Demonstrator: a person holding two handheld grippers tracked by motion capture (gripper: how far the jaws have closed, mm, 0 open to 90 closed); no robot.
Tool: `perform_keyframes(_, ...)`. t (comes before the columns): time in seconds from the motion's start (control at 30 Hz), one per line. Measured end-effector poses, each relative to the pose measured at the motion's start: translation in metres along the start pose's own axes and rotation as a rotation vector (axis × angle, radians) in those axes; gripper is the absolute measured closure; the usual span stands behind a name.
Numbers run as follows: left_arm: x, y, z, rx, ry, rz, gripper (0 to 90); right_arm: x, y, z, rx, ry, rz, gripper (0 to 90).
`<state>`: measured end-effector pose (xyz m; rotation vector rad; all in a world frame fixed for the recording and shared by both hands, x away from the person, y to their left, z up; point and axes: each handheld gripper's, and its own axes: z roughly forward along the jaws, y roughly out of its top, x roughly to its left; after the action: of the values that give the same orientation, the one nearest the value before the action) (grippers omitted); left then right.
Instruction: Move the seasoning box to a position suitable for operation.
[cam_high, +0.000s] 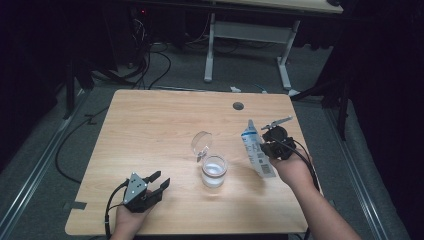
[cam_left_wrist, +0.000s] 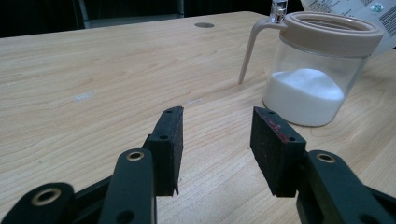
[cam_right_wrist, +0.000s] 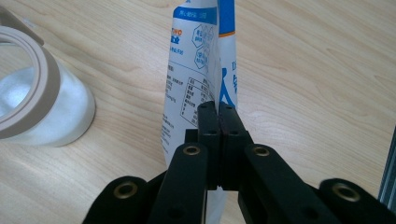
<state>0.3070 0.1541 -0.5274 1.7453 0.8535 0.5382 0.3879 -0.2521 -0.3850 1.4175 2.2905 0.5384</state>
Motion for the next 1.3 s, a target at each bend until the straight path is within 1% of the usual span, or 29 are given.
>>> perform_keyframes(0.07, 0.0, 0.0, 0.0, 0.001, 0.002, 0.001, 54.9, 0.001, -0.002, 0.001, -0.013, -0.007, -0.012, 90.0)
perform_keyframes(0.17, 0.001, 0.0, 0.0, 0.003, 0.001, -0.002, 54.9, 0.002, -0.005, 0.001, -0.045, -0.006, -0.005, 90.0)
perform_keyframes(0.23, 0.001, 0.0, 0.0, 0.0, 0.0, -0.003, 54.9, 0.001, -0.007, 0.0, -0.067, 0.003, 0.013, 90.0)
perform_keyframes(0.3, 0.001, 0.0, 0.0, -0.002, -0.001, -0.004, 54.9, 0.002, -0.008, 0.0, -0.075, 0.002, 0.012, 90.0)
perform_keyframes(0.33, 0.002, 0.0, -0.001, 0.0, -0.001, -0.005, 54.9, 0.003, -0.011, -0.002, -0.11, 0.01, 0.02, 90.0)
perform_keyframes(0.43, 0.002, 0.0, -0.001, 0.001, -0.002, -0.007, 55.0, 0.004, -0.015, -0.002, -0.137, 0.01, 0.025, 90.0)
perform_keyframes(0.5, 0.003, 0.0, -0.001, 0.002, -0.003, -0.008, 55.8, 0.004, -0.016, -0.001, -0.142, 0.011, 0.027, 90.0)
perform_keyframes(0.53, 0.003, 0.0, -0.001, 0.0, -0.004, -0.012, 55.9, 0.005, -0.02, -0.001, -0.163, 0.012, 0.036, 90.0)
perform_keyframes(0.57, 0.003, 0.0, -0.001, 0.0, -0.004, -0.012, 55.9, 0.005, -0.02, -0.001, -0.163, 0.012, 0.036, 90.0)
perform_keyframes(0.6, 0.004, 0.0, -0.002, 0.001, -0.006, -0.015, 55.9, 0.004, -0.024, 0.0, -0.179, 0.019, 0.051, 90.0)
perform_keyframes(0.77, 0.005, 0.0, -0.002, 0.003, -0.007, -0.019, 56.4, 0.005, -0.032, 0.004, -0.206, 0.017, 0.059, 90.0)
perform_keyframes(0.8, 0.005, 0.0, -0.002, 0.004, -0.005, -0.018, 56.5, 0.004, -0.036, 0.006, -0.219, 0.022, 0.068, 90.0)
perform_keyframes(0.9, 0.006, 0.0, -0.002, 0.003, -0.003, -0.018, 56.5, 0.006, -0.042, 0.006, -0.251, 0.009, 0.06, 90.0)
perform_keyframes(1.0, 0.006, 0.0, -0.003, 0.003, -0.001, -0.02, 56.5, 0.006, -0.049, 0.007, -0.284, 0.017, 0.073, 90.0)
perform_keyframes(1.03, 0.007, 0.0, -0.003, 0.003, 0.0, -0.018, 56.5, 0.006, -0.051, 0.007, -0.293, 0.011, 0.072, 90.0)
perform_keyframes(1.1, 0.007, 0.0, -0.003, -0.001, 0.0, -0.022, 56.4, 0.006, -0.055, 0.008, -0.316, 0.015, 0.076, 90.0)
perform_keyframes(1.17, 0.008, 0.0, -0.003, -0.005, -0.002, -0.023, 56.2, 0.004, -0.06, 0.01, -0.337, 0.03, 0.096, 90.0)
perform_keyframes(1.3, 0.01, 0.0, -0.004, 0.001, 0.0, -0.028, 56.0, 0.001, -0.069, 0.012, -0.38, 0.031, 0.117, 90.0)
